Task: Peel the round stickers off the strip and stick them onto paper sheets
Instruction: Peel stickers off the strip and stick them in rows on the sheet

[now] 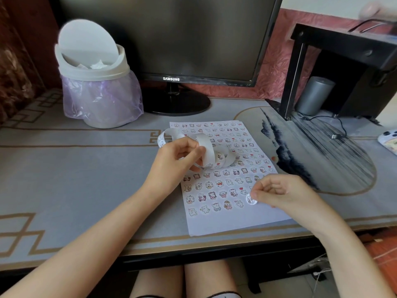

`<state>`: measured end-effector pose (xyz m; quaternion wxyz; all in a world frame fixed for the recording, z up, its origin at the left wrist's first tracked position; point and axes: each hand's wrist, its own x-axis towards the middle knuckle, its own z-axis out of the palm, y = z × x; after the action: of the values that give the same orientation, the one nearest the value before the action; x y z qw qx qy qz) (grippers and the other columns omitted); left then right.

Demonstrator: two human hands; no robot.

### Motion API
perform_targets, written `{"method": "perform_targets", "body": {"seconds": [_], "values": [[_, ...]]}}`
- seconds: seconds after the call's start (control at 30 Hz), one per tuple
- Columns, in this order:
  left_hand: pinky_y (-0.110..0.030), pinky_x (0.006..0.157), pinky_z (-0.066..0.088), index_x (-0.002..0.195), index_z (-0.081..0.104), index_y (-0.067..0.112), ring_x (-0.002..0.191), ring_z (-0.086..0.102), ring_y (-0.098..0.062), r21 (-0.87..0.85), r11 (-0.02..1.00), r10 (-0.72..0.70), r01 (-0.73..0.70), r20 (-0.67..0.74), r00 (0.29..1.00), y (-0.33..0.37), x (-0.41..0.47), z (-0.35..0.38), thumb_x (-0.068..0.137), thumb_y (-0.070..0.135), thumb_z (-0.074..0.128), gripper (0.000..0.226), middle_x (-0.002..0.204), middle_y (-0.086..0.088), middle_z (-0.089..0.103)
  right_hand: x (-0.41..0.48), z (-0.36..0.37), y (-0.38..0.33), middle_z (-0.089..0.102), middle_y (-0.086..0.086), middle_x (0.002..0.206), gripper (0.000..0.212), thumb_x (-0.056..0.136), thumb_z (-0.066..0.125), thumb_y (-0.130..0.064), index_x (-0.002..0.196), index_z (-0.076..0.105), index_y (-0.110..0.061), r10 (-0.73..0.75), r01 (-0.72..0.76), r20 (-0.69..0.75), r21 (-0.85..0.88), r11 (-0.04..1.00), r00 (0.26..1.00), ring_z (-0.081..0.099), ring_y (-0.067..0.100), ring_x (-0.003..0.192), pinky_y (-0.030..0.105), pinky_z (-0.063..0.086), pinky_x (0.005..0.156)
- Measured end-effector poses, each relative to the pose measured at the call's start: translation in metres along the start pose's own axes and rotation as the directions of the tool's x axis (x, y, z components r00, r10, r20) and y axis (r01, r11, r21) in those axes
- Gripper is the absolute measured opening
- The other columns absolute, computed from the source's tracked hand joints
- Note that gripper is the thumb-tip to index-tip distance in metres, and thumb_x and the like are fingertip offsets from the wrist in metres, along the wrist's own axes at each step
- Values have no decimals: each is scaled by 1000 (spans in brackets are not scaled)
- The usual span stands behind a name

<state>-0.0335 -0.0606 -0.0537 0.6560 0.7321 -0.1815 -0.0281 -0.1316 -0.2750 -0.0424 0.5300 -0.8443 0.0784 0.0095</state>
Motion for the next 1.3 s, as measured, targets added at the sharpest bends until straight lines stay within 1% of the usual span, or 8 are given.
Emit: {"method": "perform_targets", "body": {"seconds": [0.23,0.37,0.57,0.73,0.87,1.1,1.2,1.3], "values": [[-24,67,56,81,64,6,70,65,-13,3,1000,-3,3,2,1000,0,0,0,93,13,58,15,80,-14,69,0,3,6,70,1,70,11,75,76,-5,70,71,-14,-21,21,-23,-26,999,999,58,10,66,14,47,63],[-24,67,57,81,63,6,70,65,-13,3,1000,-2,2,3,1000,1,0,0,93,13,58,15,81,-15,69,0,4,7,70,1,70,12,75,76,-4,70,71,-14,-28,27,-35,-20,999,999,58,11,67,16,48,65],[-21,64,54,79,63,9,68,65,-10,-1,1000,-2,2,4,1000,1,-1,0,93,12,58,15,77,-10,68,0,5,9,70,4,71,15,73,77,-8,66,72,-20,-36,35,-42,-42,999,998,57,14,67,26,48,69],[-21,65,54,79,63,8,68,64,-9,-2,1000,-3,3,8,1000,1,-1,0,93,12,57,15,78,-11,68,0,8,11,68,6,70,17,73,77,-9,66,72,-23,-56,52,-56,-73,996,997,53,13,65,25,46,65],[-20,65,54,80,63,8,68,64,-9,-3,1000,-4,4,7,1000,1,0,0,93,12,58,15,77,-7,68,0,8,12,65,-2,65,16,74,76,-9,65,70,-21,-68,62,-64,-86,994,996,51,10,61,15,43,57],[-23,66,56,81,63,5,69,64,-11,10,1000,-3,3,1,1000,0,0,0,93,12,58,14,80,-14,68,0,10,16,61,-10,59,22,72,78,-11,68,70,-31,-107,95,-81,-136,986,991,45,2,52,12,39,52],[-23,66,56,83,64,4,70,65,-13,17,1000,0,0,-1,1000,0,0,0,93,12,58,14,83,-17,69,0,10,18,54,-10,56,20,71,79,-11,69,68,-28,-104,91,-91,-130,987,990,40,4,51,13,37,51],[-22,66,56,83,64,3,69,65,-12,21,1000,1,-1,-1,1000,0,-1,0,93,12,58,14,83,-18,69,0,9,19,53,-7,69,26,71,80,-11,80,61,-27,-99,88,-113,-95,992,989,41,5,52,19,39,59]]}}
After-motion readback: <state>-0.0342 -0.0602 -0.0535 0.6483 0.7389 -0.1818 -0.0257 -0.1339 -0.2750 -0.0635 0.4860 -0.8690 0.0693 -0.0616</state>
